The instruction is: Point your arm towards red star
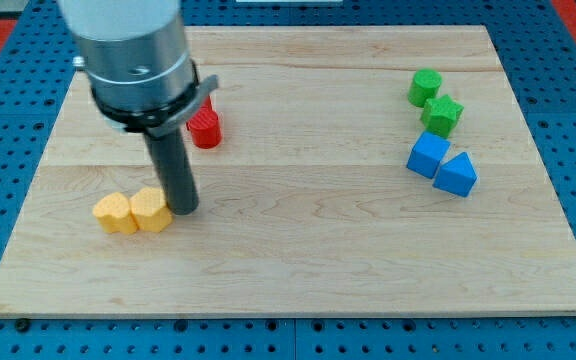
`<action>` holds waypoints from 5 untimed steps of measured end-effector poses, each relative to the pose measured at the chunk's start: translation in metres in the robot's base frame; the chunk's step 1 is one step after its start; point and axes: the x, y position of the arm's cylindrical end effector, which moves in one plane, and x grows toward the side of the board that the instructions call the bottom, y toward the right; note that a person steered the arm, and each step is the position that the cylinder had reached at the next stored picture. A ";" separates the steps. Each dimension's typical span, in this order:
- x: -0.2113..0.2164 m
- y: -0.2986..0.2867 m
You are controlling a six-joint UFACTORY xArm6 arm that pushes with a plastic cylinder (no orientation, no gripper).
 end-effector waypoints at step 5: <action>-0.143 0.084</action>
